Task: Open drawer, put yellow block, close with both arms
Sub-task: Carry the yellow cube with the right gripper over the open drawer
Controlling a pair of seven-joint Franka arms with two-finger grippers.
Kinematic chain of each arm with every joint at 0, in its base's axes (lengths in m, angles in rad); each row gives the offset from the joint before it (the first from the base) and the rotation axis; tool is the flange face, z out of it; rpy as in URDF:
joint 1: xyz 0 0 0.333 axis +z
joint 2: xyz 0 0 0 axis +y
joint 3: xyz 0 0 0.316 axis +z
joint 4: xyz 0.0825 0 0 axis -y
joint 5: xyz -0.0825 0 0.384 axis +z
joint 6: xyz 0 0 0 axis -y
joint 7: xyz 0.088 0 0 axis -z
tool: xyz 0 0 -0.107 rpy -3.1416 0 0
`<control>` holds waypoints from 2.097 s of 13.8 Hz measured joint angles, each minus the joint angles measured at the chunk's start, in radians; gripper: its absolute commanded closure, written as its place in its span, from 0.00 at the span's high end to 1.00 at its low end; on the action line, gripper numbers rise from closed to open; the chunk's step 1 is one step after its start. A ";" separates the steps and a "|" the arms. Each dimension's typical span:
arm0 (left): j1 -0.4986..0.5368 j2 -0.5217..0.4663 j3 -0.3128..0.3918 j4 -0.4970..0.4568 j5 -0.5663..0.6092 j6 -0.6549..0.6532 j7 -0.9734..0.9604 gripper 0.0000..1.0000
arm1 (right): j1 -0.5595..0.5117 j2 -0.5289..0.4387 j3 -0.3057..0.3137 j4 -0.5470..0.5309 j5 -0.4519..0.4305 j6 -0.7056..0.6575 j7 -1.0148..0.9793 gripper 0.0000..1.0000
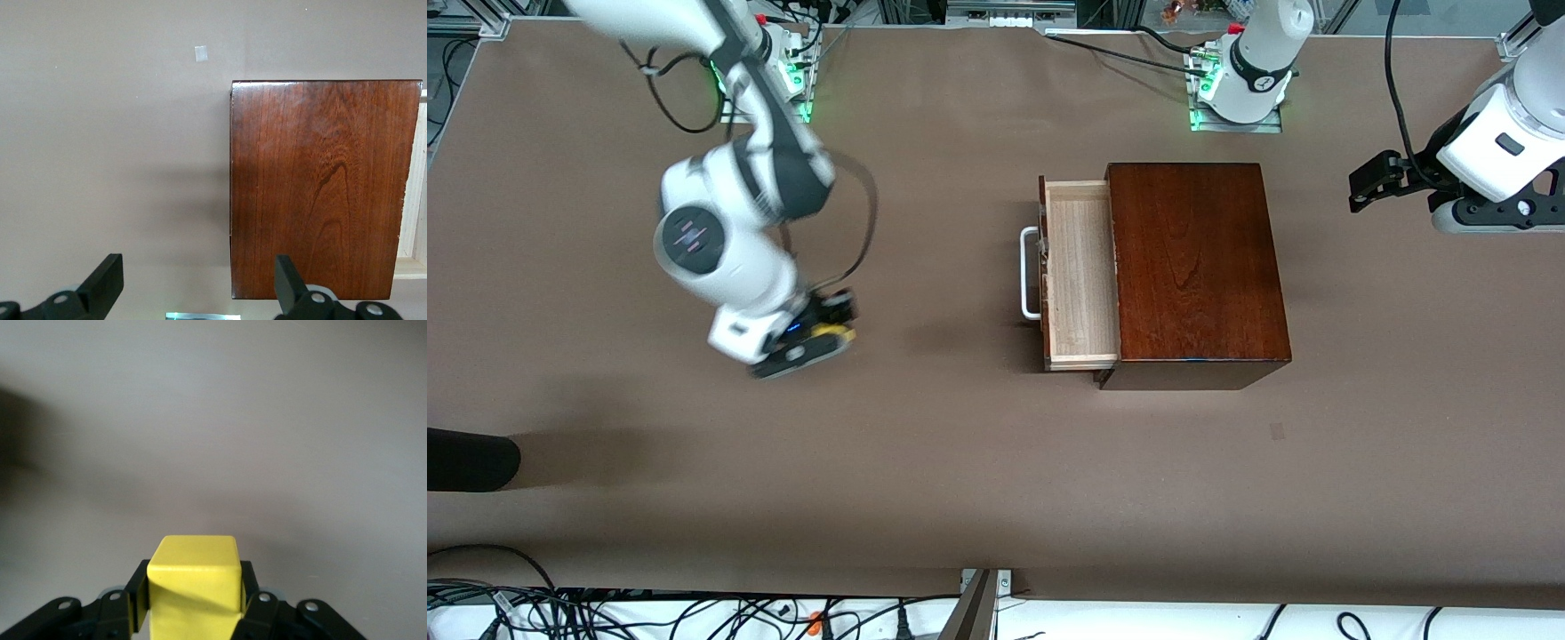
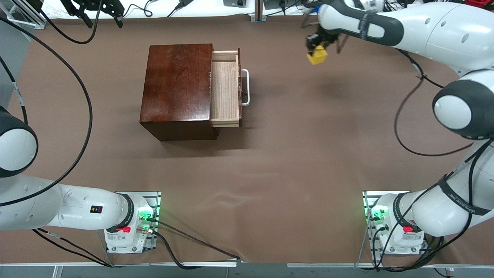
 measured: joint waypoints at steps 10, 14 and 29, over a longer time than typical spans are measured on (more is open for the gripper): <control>0.000 0.000 0.001 0.000 0.000 -0.007 0.001 1.00 | 0.475 0.139 0.015 0.323 -0.198 -0.076 -0.134 0.31; 0.000 0.000 0.001 0.000 0.000 -0.007 0.001 1.00 | 0.495 0.226 0.011 0.403 -0.198 -0.075 -0.286 0.30; 0.000 0.000 0.001 0.000 0.000 -0.007 0.001 1.00 | 0.544 0.352 0.006 0.418 -0.239 0.056 -0.354 0.30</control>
